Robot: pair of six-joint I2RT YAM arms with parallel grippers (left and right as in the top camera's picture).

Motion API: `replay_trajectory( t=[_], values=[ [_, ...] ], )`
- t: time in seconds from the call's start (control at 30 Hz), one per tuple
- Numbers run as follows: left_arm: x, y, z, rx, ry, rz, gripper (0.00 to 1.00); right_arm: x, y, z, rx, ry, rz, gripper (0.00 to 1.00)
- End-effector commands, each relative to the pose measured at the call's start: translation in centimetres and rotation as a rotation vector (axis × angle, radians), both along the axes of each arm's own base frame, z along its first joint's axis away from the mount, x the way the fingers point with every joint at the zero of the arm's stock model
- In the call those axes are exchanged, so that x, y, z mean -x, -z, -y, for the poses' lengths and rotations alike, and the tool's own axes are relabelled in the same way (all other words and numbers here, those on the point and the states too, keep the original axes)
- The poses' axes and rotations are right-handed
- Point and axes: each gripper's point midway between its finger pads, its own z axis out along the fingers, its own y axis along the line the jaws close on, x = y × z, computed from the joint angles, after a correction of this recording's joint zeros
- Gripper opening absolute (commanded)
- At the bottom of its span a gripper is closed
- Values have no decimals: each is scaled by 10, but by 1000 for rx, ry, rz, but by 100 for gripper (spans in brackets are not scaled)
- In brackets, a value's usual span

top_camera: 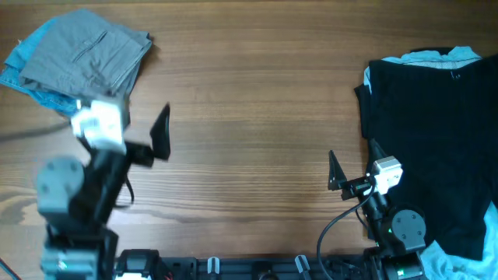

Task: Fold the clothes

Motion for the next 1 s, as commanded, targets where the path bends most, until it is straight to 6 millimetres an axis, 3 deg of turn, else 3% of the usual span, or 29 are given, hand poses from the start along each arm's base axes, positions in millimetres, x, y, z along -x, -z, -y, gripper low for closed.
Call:
replay_trajectory(
  t=[0.0, 0.2, 0.4, 0.5, 0.97],
  values=[
    [22, 39, -9, 50, -36, 66, 100, 1, -2, -2, 8, -13, 14, 100],
    [50, 83, -11, 52, -44, 227, 100, 1, -2, -2, 8, -13, 14, 100],
    [32, 137, -12, 50, -53, 160, 100, 1, -3, -2, 8, -13, 14, 100],
    [26, 180, -12, 49, -54, 83, 100, 1, -2, -2, 8, -13, 14, 100],
    [26, 179, -12, 48, -53, 84, 100, 1, -2, -2, 8, -13, 14, 100]
  ],
)
